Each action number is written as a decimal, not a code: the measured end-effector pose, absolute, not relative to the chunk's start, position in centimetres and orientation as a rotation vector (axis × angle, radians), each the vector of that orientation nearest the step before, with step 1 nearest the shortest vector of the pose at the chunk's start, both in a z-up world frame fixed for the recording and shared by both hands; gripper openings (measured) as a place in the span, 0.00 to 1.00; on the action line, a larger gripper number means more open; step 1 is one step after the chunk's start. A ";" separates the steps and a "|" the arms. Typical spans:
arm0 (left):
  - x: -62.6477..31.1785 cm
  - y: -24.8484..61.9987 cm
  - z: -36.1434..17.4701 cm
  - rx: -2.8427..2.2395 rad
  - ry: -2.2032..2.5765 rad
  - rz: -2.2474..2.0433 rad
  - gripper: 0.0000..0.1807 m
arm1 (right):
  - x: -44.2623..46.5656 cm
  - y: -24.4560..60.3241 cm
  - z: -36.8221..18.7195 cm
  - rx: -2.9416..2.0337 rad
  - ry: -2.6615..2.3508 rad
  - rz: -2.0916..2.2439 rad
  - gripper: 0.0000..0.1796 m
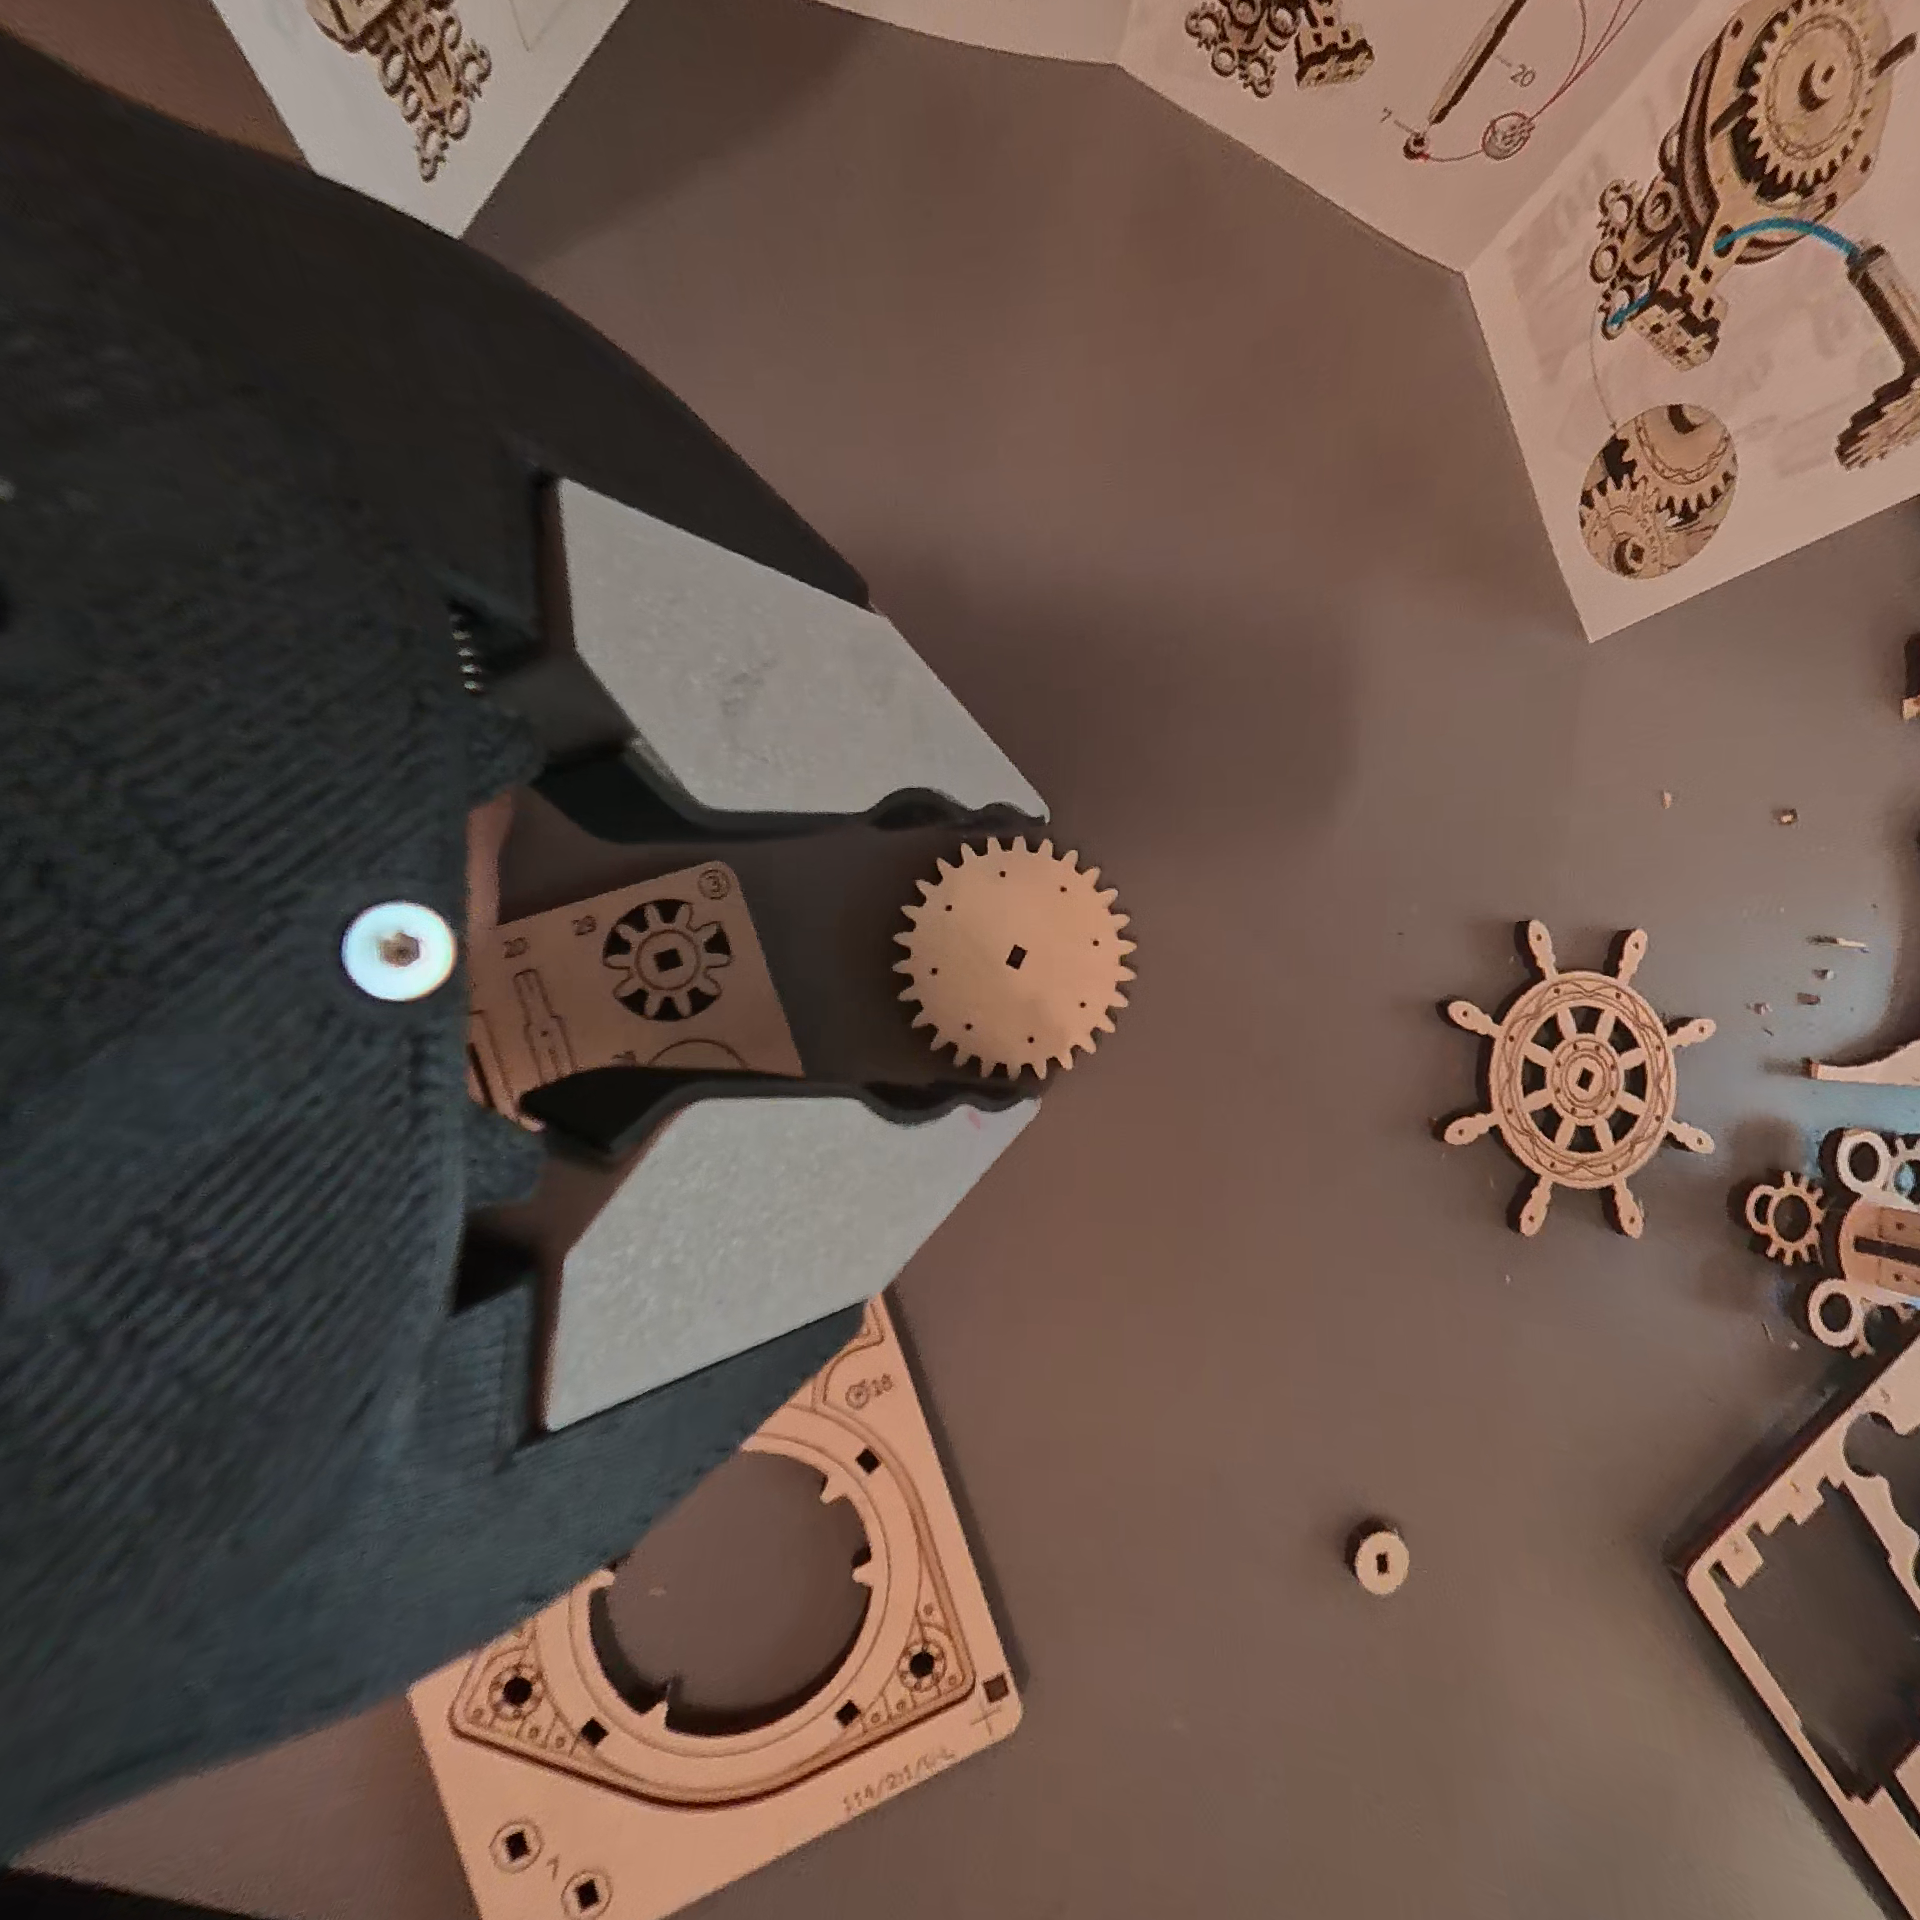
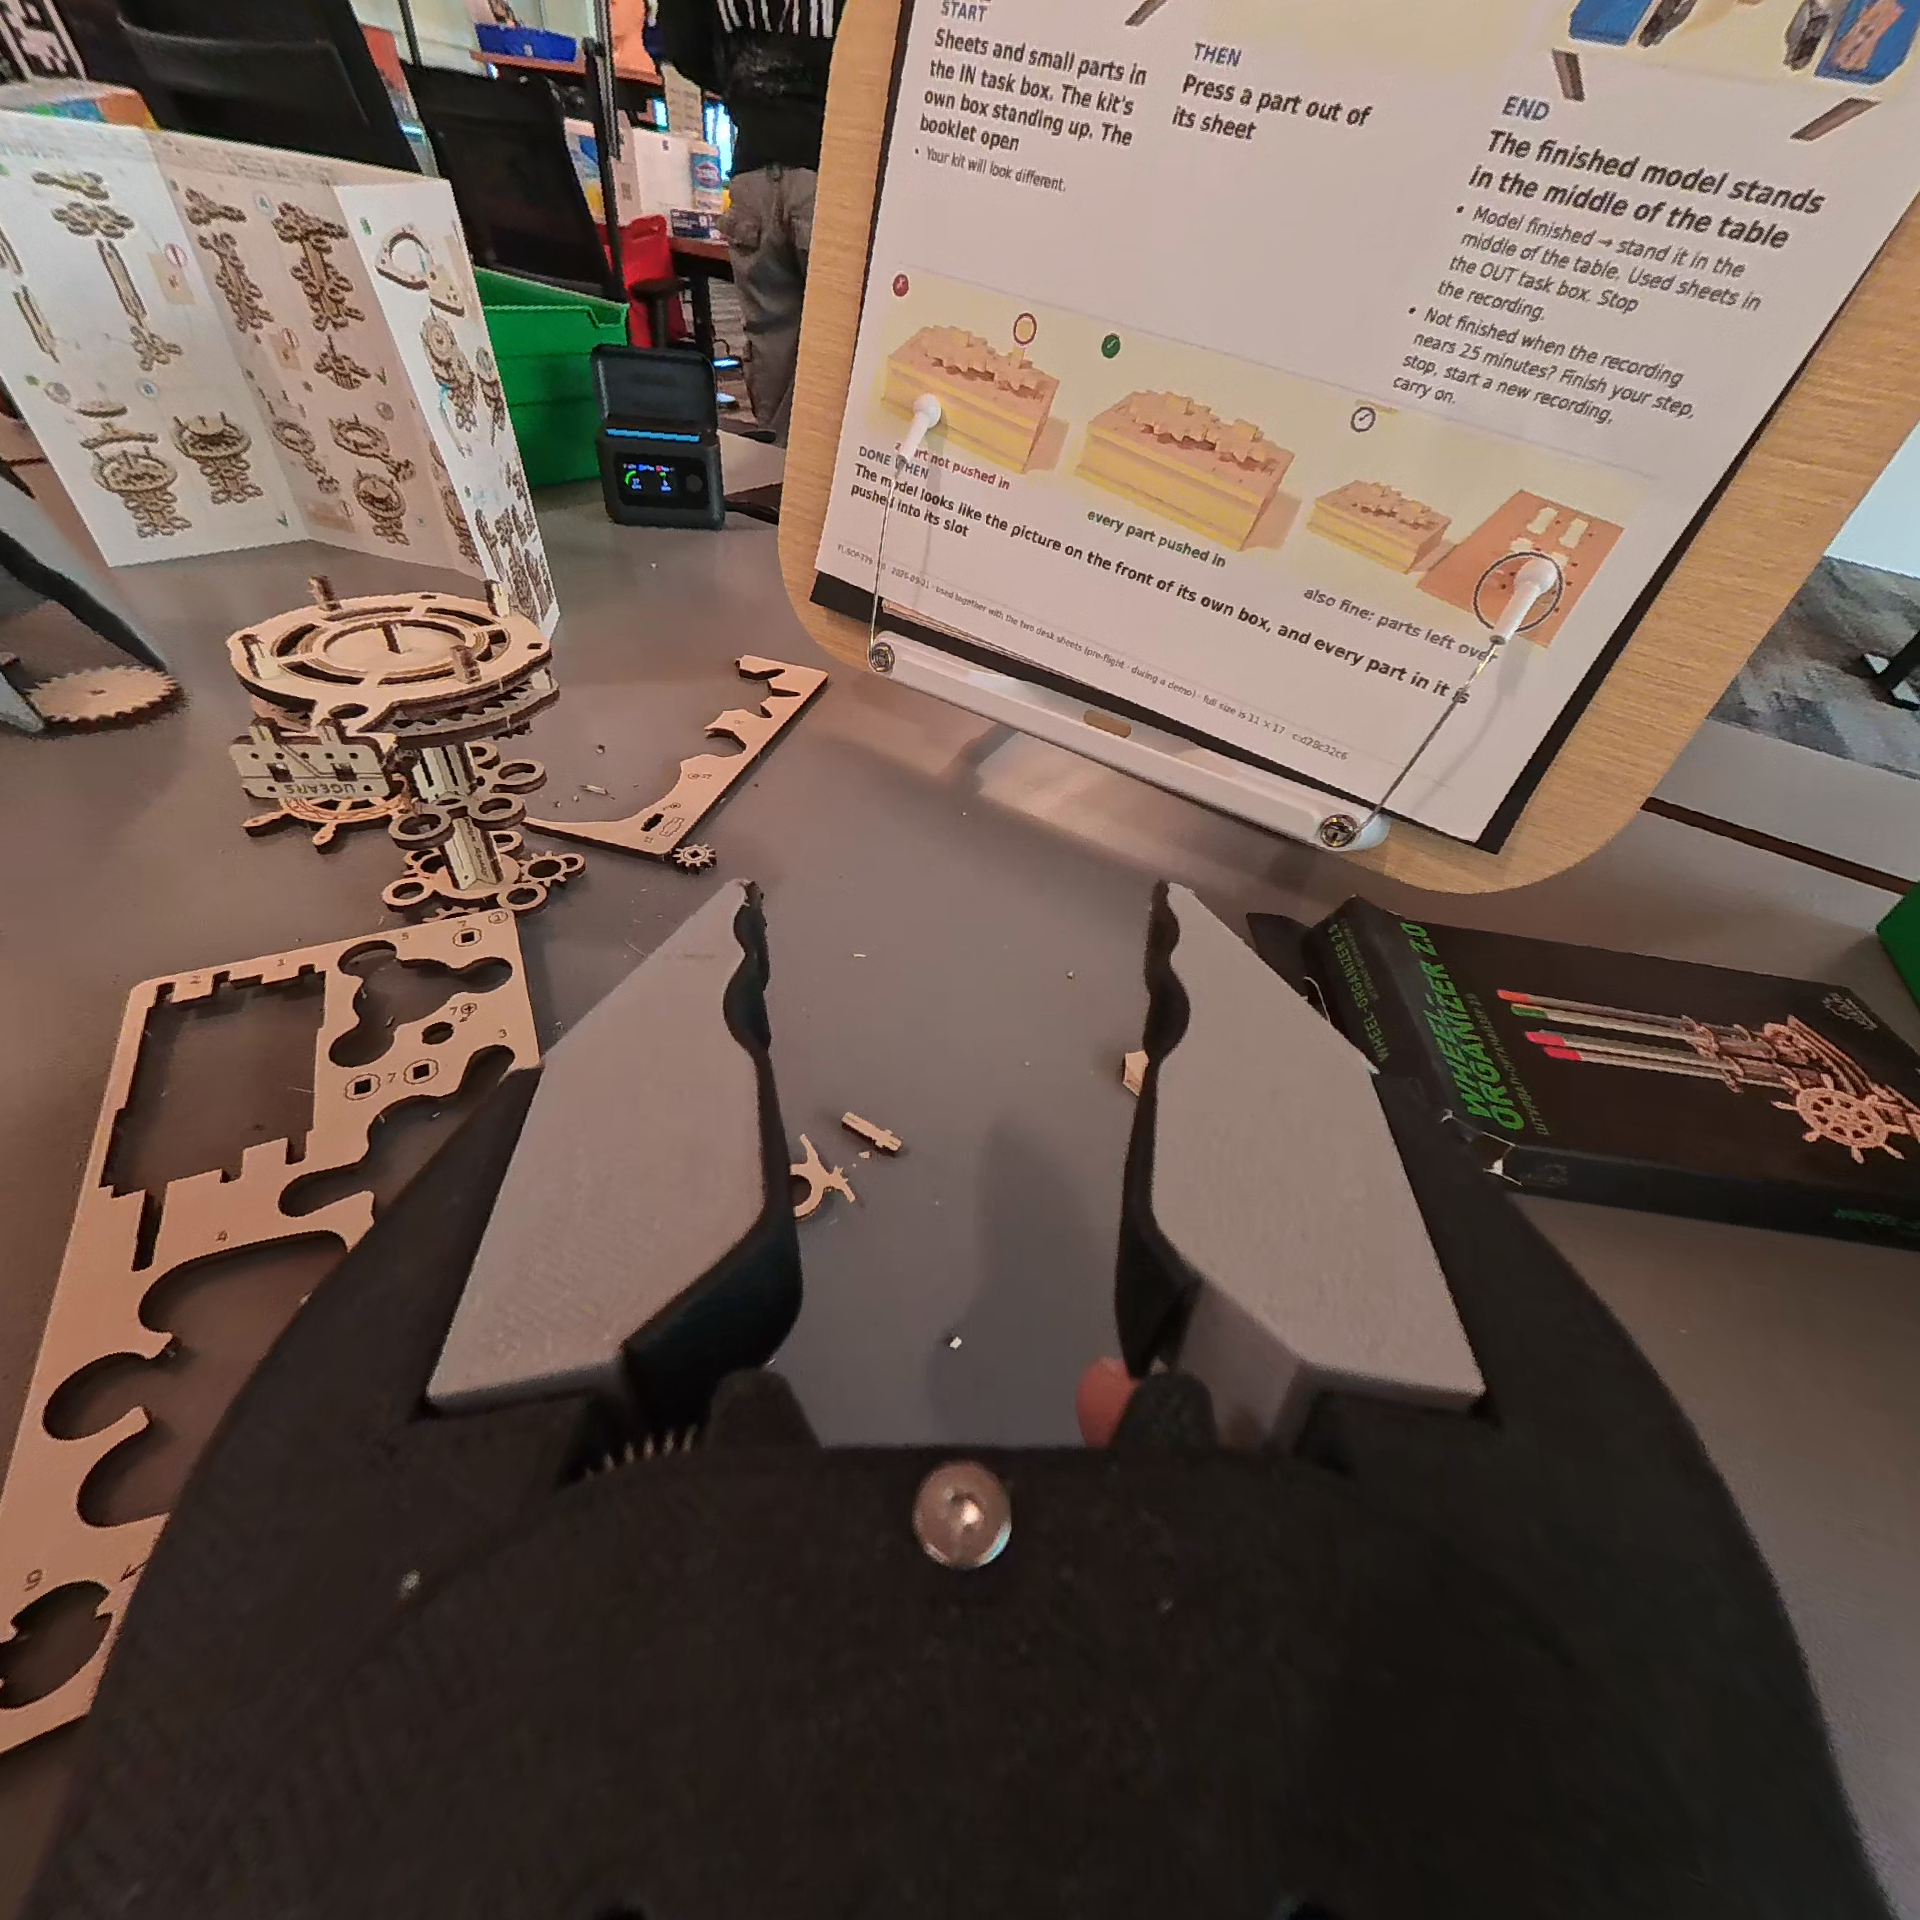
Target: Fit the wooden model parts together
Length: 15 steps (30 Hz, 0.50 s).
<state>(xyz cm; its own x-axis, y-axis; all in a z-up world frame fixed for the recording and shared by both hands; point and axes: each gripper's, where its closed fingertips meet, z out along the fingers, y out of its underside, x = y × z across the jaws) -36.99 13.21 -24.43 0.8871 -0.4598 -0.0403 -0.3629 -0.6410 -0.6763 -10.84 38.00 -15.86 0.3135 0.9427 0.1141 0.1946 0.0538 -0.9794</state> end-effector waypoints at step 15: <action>-28.0 12.7 -9.2 -1.424 0.520 -0.702 0.25 | -16.0 19.8 -7.4 -1.296 -1.299 1.538 0.38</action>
<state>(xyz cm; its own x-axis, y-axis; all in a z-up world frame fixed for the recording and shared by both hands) -27.96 12.73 -9.20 0.6991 -0.7100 0.0842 0.1263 0.0067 -0.9920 -16.00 19.82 -7.38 -0.2259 0.9457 -0.2339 0.0727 -0.2231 -0.9721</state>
